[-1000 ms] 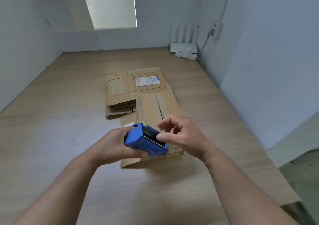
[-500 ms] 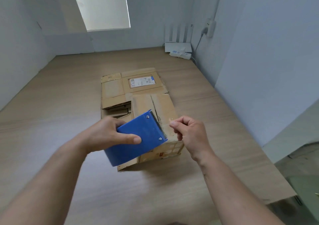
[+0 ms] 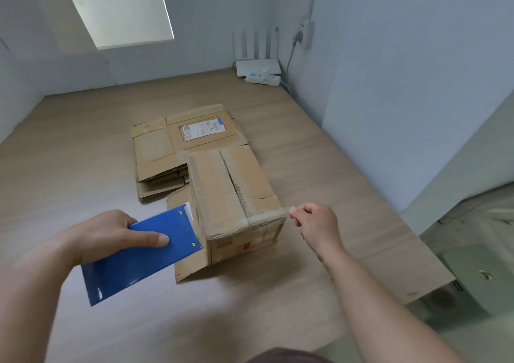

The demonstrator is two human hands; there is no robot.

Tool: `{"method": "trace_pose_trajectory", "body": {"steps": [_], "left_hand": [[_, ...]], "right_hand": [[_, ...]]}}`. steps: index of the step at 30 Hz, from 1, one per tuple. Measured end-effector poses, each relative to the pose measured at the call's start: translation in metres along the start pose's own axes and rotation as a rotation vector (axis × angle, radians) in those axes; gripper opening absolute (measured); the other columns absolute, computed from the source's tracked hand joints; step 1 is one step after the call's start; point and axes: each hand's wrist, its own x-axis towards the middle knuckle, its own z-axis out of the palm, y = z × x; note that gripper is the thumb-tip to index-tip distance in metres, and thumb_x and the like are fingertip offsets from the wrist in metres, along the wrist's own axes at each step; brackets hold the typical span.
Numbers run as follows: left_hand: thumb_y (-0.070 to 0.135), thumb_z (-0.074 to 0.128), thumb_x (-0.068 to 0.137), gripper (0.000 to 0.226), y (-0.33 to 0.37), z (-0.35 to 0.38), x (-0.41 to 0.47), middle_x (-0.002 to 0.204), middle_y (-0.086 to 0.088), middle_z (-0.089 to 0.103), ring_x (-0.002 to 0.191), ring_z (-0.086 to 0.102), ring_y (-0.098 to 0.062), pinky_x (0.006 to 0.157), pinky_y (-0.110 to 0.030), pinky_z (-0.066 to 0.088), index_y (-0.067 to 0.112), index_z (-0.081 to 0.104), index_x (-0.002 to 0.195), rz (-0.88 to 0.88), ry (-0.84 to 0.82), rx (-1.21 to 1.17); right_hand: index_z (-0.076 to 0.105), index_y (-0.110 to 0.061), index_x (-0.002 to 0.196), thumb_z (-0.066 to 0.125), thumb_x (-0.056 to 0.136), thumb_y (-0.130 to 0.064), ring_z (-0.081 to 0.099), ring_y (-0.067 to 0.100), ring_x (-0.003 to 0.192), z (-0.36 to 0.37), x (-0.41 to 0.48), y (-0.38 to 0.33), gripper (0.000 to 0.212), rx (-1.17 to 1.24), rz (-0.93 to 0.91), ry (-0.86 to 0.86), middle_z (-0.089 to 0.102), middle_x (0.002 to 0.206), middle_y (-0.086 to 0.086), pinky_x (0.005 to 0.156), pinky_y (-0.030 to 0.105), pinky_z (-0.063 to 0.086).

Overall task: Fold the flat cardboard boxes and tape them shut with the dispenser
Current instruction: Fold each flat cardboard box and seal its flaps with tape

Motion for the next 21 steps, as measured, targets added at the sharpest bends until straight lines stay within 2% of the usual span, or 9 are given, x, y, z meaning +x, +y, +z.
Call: {"method": "trace_pose_trajectory", "body": {"steps": [3, 7, 10, 14, 18, 19, 21], "left_hand": [[0.089, 0.059, 0.012, 0.101, 0.001, 0.001, 0.011, 0.067, 0.005, 0.073, 0.069, 0.070, -0.016, 0.065, -0.028, 0.045, 0.017, 0.073, 0.082, -0.017, 0.013, 0.045], [0.083, 0.060, 0.032, 0.082, 0.001, 0.000, 0.026, 0.073, 0.004, 0.073, 0.075, 0.069, -0.017, 0.072, -0.030, 0.047, 0.019, 0.072, 0.082, -0.053, 0.032, 0.090], [0.085, 0.058, 0.030, 0.087, 0.001, -0.001, 0.035, 0.079, 0.003, 0.072, 0.078, 0.068, -0.017, 0.078, -0.034, 0.048, 0.019, 0.071, 0.085, -0.074, 0.026, 0.106], [0.081, 0.060, 0.037, 0.080, -0.003, 0.002, 0.047, 0.083, 0.000, 0.071, 0.080, 0.066, -0.017, 0.069, -0.030, 0.043, 0.018, 0.070, 0.086, -0.108, 0.029, 0.125], [0.085, 0.066, 0.042, 0.081, -0.006, 0.011, 0.057, 0.086, -0.001, 0.070, 0.082, 0.065, -0.018, 0.071, -0.031, 0.042, 0.017, 0.069, 0.087, -0.136, 0.001, 0.135], [0.085, 0.067, 0.043, 0.081, -0.006, 0.011, 0.060, 0.086, -0.001, 0.070, 0.082, 0.065, -0.018, 0.072, -0.031, 0.042, 0.017, 0.069, 0.087, -0.139, 0.002, 0.140], [0.085, 0.067, 0.041, 0.082, -0.006, 0.012, 0.063, 0.086, -0.001, 0.069, 0.082, 0.065, -0.017, 0.073, -0.031, 0.042, 0.016, 0.069, 0.086, -0.137, 0.007, 0.155]], "right_hand": [[0.059, 0.005, 0.064, 0.064, 0.084, -0.022, 0.046, 0.022, 0.055, 0.004, 0.001, 0.003, 0.034, -0.051, -0.005, 0.029, 0.054, 0.055, 0.008, 0.057, 0.033, 0.039], [0.059, 0.003, 0.061, 0.064, 0.084, -0.020, 0.047, 0.022, 0.055, 0.008, 0.005, 0.005, 0.033, -0.069, 0.025, 0.034, 0.053, 0.052, 0.004, 0.057, 0.031, 0.038], [0.058, -0.003, 0.059, 0.064, 0.085, -0.021, 0.047, 0.022, 0.055, 0.013, 0.008, 0.008, 0.032, -0.059, 0.059, 0.011, 0.053, 0.052, 0.001, 0.058, 0.031, 0.038], [0.059, -0.011, 0.056, 0.064, 0.084, -0.018, 0.046, 0.021, 0.053, 0.018, 0.011, 0.008, 0.030, 0.028, 0.124, -0.046, 0.054, 0.053, 0.002, 0.057, 0.035, 0.039], [0.056, -0.011, 0.071, 0.063, 0.086, -0.020, 0.040, 0.019, 0.049, 0.021, 0.010, 0.006, 0.019, 0.114, 0.255, -0.137, 0.049, 0.060, 0.005, 0.048, 0.029, 0.033], [0.055, -0.011, 0.077, 0.064, 0.084, -0.023, 0.043, 0.021, 0.052, 0.020, 0.011, 0.009, 0.016, 0.078, 0.294, -0.131, 0.049, 0.064, 0.006, 0.048, 0.029, 0.033], [0.052, -0.012, 0.093, 0.067, 0.078, -0.026, 0.055, 0.026, 0.067, 0.018, 0.010, 0.021, 0.025, -0.056, 0.374, -0.088, 0.055, 0.078, 0.008, 0.056, 0.030, 0.038]]}}
